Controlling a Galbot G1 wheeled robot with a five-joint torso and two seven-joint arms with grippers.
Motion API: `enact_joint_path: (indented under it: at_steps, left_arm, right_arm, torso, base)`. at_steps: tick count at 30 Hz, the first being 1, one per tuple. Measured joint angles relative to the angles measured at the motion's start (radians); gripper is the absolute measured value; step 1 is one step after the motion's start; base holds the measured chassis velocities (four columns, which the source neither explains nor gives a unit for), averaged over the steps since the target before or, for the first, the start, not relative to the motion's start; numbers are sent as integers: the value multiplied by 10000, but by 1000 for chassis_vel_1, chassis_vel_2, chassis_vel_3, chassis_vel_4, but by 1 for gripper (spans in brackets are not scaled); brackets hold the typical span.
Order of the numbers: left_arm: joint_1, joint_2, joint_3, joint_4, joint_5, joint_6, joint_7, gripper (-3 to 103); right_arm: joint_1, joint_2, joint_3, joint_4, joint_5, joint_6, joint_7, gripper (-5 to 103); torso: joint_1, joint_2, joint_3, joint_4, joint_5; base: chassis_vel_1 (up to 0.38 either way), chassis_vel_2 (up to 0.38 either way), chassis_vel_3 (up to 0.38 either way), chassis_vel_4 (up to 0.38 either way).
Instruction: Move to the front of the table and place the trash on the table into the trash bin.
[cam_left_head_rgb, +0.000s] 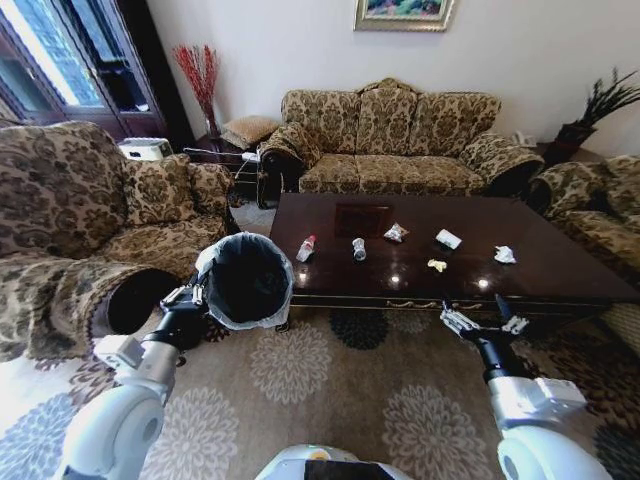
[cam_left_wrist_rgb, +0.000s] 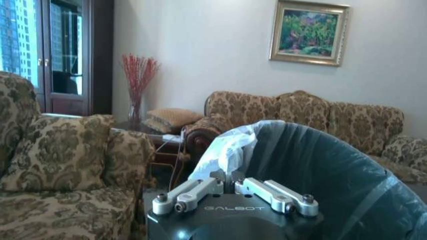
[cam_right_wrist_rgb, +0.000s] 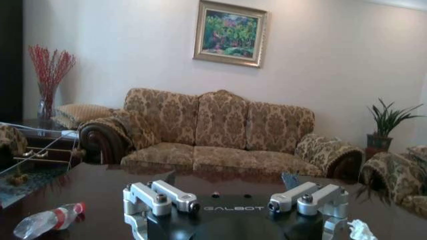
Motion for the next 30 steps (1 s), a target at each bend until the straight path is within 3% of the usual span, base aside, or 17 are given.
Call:
enact_joint_path:
  at_steps: [11,19,23,30]
  left_arm:
    - [4,-47,94,18,64,-89,-135,3]
    - [-84,-31,254,123,40,-398,-198,3]
    - [-617,241,665,452,-99,-354,-232,3]
    - [-552,279,376,838,-198,-503,-198,3]
  right_arm:
    - [54,-3,-5,-186,-522,11,-442,100]
    - [684,-348,-281,-590,404,-216,-181,100]
    - [759,-351,-235,-705,603,-221,-65,100]
    - [1793,-1259,-1024,-1533,746,-431,-331,100]
  torso:
    - [6,-2,2,0,-1]
    - [-11,2,-5,9,2]
    - [-6,1,-3,-4,-1]
    - [-2,0,-1,5,1]
  base:
    - [-111,133,121,-131]
    - [0,0,0,0]
    - [0,0,0,0]
    - [6,9,9,10]
